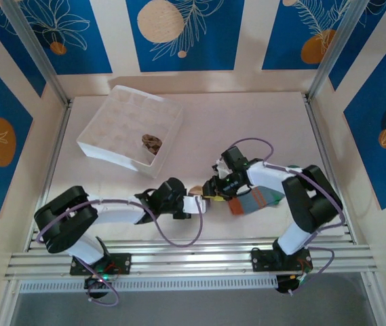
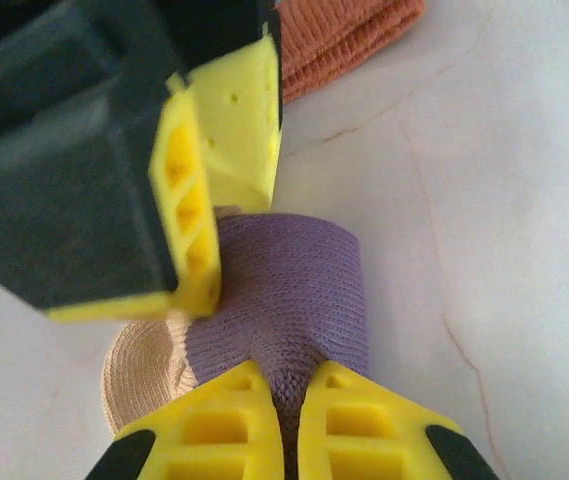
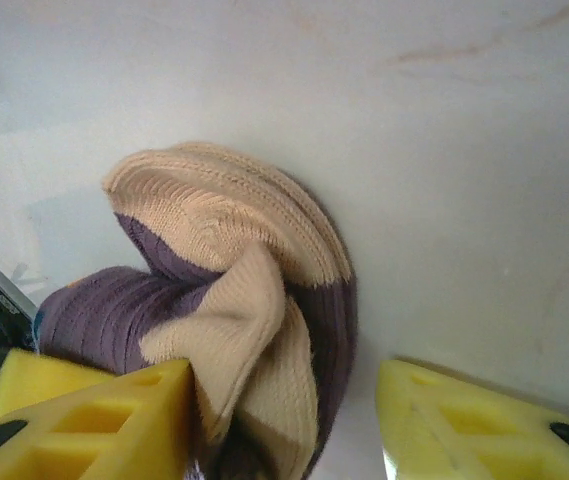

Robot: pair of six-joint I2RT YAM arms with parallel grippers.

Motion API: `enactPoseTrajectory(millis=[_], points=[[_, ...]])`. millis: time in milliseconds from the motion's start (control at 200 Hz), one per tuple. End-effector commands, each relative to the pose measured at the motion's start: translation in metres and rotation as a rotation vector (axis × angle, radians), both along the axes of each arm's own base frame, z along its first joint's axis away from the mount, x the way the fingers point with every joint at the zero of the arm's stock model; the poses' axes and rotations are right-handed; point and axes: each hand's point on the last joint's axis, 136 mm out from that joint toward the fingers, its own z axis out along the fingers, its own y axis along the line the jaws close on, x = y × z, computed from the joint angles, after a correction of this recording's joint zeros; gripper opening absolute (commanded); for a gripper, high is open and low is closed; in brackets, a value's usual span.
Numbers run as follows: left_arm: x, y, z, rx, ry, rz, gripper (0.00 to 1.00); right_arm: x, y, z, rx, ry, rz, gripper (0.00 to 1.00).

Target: Roll the socks

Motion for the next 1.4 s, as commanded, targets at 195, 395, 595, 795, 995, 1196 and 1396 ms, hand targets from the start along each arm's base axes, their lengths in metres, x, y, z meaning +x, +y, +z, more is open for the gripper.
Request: enactPoseTrajectory(millis=[195,395,595,795,995,1196,1396], points=[[-0.017,0.009,0.002,-0.154,0.613,0.042,0.0,-0.003,-0.029,0.021,0.001,-0.142,-0.044,0.52],[0.0,0.01,0.002,-0.216,0.833,0.101,0.0,-0.009,-0.023,0.027,0.054,-0.17,-0.023,0.53],[0.017,0.014,-0.002,-0.227,1.014,0.163,0.0,-0.007,-0.015,0.031,0.068,-0.191,0.001,0.54],[0.026,0.013,-0.025,-0.182,1.072,0.246,0.05,0.006,-0.004,0.028,0.069,-0.171,0.002,0.54],[0.031,0.014,-0.033,-0.181,1.058,0.28,0.14,0.015,0.01,0.017,0.055,-0.127,0.019,0.54],[0.033,0.018,-0.035,-0.175,1.004,0.289,0.27,0.015,0.009,-0.013,-0.031,0.007,-0.007,0.52],[0.036,0.021,-0.003,-0.28,0.777,0.213,0.45,0.0,-0.001,-0.038,-0.123,0.119,-0.013,0.44]])
